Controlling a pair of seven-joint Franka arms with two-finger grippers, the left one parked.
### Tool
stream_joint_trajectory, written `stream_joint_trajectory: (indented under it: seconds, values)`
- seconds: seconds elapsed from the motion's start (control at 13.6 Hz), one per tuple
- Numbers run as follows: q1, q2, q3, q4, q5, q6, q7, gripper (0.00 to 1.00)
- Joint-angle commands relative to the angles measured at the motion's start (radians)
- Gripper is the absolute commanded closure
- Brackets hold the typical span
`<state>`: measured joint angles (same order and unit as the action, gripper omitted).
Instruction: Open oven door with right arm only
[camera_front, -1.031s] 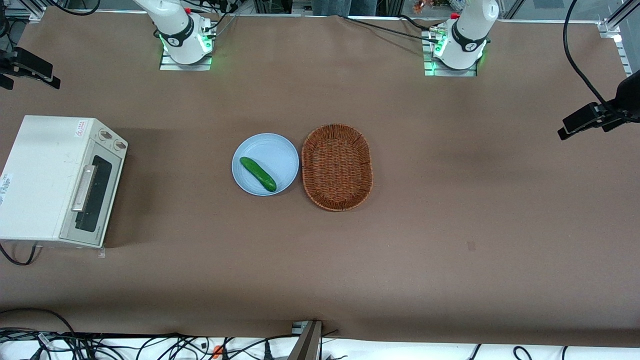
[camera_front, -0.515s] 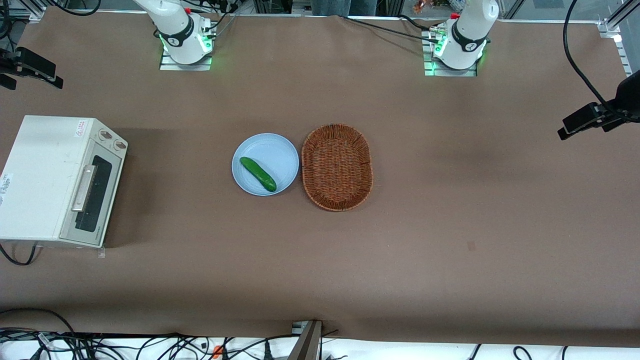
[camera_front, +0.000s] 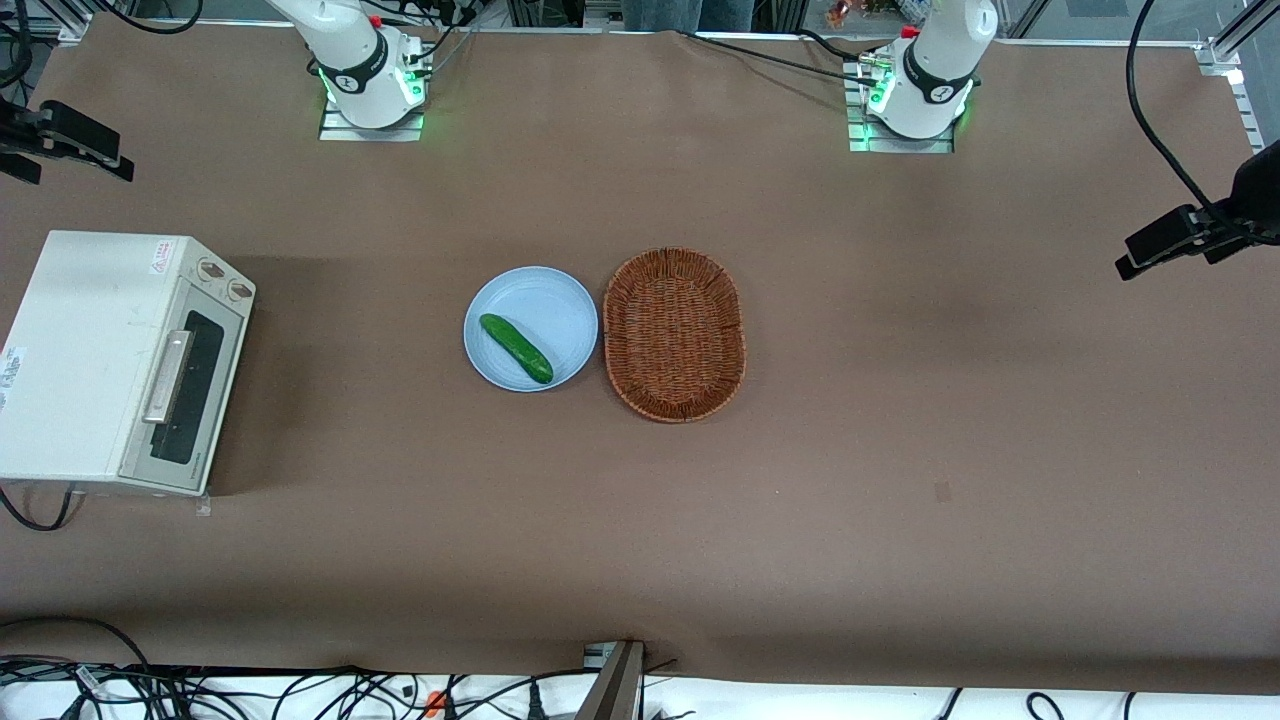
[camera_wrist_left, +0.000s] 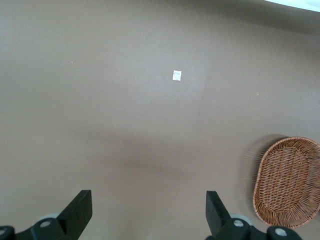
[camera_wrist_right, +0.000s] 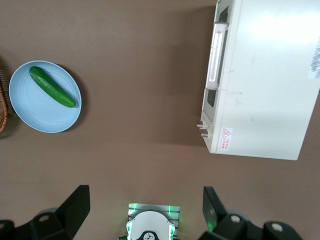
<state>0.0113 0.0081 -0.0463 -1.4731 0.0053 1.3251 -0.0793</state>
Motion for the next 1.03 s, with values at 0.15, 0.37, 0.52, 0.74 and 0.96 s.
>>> stream_joint_trajectory:
  seconds: [0.15,0.37,0.52,0.74,0.96]
  values:
    - [0.064,0.088,0.006,-0.01,-0.011,-0.003,0.051,0.06]
    - [0.094,0.144,0.006,-0.01,-0.014,0.005,0.089,0.24]
    - [0.099,0.189,0.006,-0.009,-0.049,0.025,0.087,0.47]
    - [0.131,0.254,0.006,-0.007,-0.175,0.046,0.087,0.74]
    - [0.128,0.305,0.003,-0.009,-0.197,0.08,0.084,0.92]
